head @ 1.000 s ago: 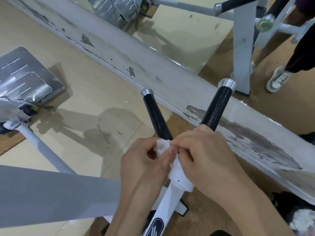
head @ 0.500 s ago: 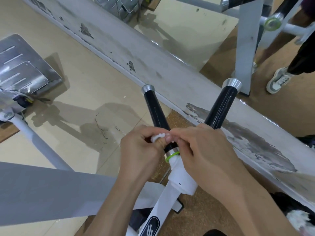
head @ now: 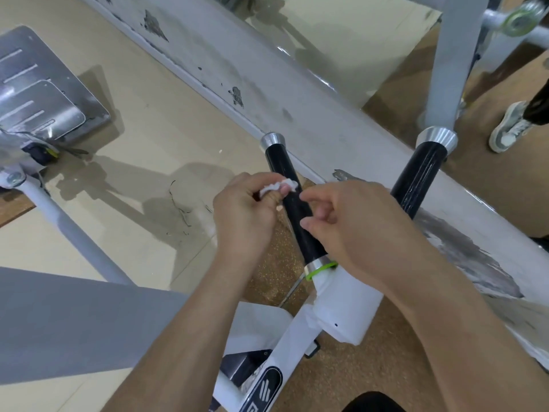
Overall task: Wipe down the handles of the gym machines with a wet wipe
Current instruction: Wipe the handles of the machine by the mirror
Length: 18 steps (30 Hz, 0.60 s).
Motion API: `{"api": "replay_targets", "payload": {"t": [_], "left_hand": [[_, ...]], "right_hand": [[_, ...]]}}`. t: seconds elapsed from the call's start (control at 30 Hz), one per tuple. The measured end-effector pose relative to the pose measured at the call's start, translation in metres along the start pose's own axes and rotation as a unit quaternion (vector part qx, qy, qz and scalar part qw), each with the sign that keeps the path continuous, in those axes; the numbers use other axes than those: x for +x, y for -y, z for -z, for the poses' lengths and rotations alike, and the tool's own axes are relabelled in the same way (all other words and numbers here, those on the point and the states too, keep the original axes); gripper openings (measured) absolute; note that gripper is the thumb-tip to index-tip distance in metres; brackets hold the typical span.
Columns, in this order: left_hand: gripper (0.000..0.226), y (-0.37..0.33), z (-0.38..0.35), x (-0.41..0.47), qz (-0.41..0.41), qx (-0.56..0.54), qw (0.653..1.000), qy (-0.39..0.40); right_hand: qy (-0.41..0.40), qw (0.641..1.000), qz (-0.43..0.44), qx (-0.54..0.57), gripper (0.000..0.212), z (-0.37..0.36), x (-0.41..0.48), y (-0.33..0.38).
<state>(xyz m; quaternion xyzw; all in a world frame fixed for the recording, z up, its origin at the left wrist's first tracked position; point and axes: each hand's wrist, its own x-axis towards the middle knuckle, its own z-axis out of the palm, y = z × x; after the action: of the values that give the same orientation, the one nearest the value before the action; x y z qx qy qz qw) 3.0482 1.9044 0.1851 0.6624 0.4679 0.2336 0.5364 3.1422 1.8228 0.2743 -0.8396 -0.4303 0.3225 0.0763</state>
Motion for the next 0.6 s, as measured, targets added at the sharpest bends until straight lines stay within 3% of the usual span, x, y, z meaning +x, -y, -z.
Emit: {"api": "replay_targets", "payload": {"t": [0.1,0.2,0.33,0.47,0.6], "left_hand": [[0.014,-0.002,0.010,-0.002,0.030,-0.057,0.996,0.061],[0.016,-0.007,0.016,-0.009,0.004,-0.054,0.990,0.134],[0.015,-0.004,0.003,0.010,0.020,-0.044,0.997,0.062],[0.013,-0.005,-0.007,0.028,0.009,0.001,1.000,0.002],[0.021,-0.008,0.009,0.015,-0.036,0.083,0.989,0.119]], "right_hand": [[-0.030,0.998,-0.008,0.051,0.036,0.000,0.007,0.000],[-0.037,0.994,-0.019,0.097,0.033,0.000,0.018,-0.004],[-0.041,0.990,-0.026,0.135,0.022,-0.004,0.033,-0.007],[-0.073,0.990,-0.017,0.122,0.025,-0.007,0.045,-0.006],[-0.053,0.988,-0.039,0.142,0.009,0.002,0.058,-0.007]]}}
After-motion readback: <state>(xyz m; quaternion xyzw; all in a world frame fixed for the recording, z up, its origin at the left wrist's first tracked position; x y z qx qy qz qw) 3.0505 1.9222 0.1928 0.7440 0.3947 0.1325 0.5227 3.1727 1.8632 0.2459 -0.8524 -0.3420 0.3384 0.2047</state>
